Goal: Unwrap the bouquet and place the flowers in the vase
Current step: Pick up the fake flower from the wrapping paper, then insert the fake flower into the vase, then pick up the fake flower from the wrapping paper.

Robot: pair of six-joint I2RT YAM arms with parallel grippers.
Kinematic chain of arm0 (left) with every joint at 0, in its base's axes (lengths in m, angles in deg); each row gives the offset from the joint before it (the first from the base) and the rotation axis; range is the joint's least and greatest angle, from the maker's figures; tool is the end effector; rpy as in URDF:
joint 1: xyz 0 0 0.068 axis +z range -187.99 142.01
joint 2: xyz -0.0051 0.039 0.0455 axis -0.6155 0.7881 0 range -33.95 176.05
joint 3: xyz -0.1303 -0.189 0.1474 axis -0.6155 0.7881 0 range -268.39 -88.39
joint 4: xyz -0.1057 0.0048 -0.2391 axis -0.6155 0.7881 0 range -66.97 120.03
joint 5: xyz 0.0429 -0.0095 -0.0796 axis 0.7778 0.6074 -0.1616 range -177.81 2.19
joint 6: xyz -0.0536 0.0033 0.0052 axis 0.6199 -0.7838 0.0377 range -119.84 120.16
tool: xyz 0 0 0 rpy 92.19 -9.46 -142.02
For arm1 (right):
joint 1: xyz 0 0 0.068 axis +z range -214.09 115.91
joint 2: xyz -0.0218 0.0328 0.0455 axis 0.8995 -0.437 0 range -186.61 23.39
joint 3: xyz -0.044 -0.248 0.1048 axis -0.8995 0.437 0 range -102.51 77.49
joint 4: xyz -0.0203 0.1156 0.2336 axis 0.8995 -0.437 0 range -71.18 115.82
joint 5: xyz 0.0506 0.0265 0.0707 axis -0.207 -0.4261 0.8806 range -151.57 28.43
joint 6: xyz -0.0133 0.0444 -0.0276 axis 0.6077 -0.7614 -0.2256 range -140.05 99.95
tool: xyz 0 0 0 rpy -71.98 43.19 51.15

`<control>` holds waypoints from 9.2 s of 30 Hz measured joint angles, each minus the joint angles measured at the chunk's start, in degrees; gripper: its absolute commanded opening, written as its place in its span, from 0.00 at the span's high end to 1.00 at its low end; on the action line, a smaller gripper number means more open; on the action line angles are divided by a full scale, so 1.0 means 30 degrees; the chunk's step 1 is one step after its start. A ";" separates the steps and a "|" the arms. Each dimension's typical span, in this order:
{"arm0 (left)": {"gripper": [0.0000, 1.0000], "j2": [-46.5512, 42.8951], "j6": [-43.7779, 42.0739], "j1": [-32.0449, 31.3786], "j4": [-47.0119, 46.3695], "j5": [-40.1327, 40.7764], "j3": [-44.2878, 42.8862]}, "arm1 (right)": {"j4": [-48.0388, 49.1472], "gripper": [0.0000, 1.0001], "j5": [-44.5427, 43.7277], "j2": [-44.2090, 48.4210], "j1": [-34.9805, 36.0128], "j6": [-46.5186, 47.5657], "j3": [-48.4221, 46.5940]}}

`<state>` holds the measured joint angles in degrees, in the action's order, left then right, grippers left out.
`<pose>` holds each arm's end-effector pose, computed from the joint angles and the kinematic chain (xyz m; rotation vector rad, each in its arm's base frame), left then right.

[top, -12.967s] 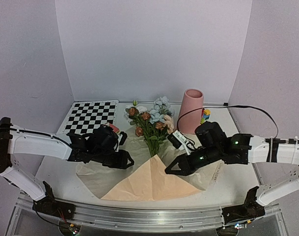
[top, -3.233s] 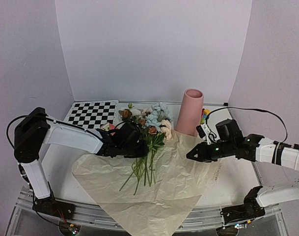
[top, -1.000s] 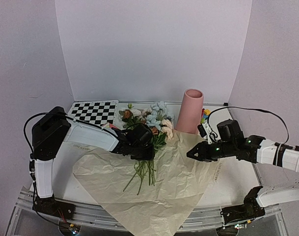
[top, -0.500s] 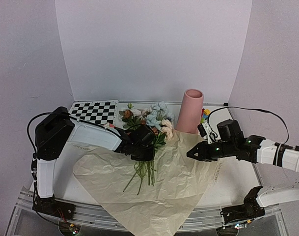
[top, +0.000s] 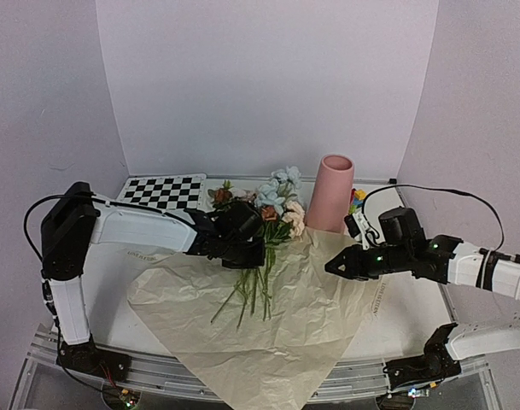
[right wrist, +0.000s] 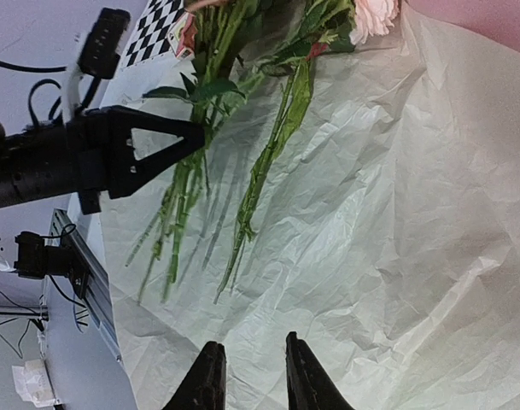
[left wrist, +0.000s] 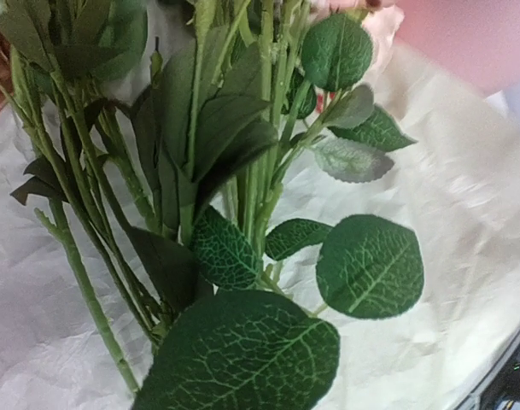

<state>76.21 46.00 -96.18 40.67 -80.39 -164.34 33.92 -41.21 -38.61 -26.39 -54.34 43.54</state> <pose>0.2226 -0.3500 0.1872 0.2191 2.5603 -0.5978 0.1834 0.1574 0.2477 -0.3214 2.0573 1.1511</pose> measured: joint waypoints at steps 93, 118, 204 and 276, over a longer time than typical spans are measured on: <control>0.96 -1.5937 -0.2840 -0.0357 -0.8906 -0.5931 0.6502 | 0.6637 0.34 -0.0926 -0.6034 0.6314 0.0010 -1.3444; 0.20 -1.6610 -0.2776 -0.0379 -1.0232 -0.5640 0.8688 | 0.6193 1.00 -1.0750 -0.4294 0.6572 0.5439 -1.3271; 0.22 -1.6335 -0.2283 -0.0372 -1.0014 -0.3386 1.0254 | 0.1870 0.02 -0.7434 0.1907 -0.3344 0.4256 -0.4630; 1.00 -0.0545 0.0269 0.1333 -0.1391 0.0585 0.4426 | 0.5034 0.02 -0.3665 -0.3910 0.4918 -0.1861 0.0335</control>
<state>74.58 46.81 -92.18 36.50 -78.63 -151.06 49.02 -52.20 -50.34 -11.64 -59.93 44.54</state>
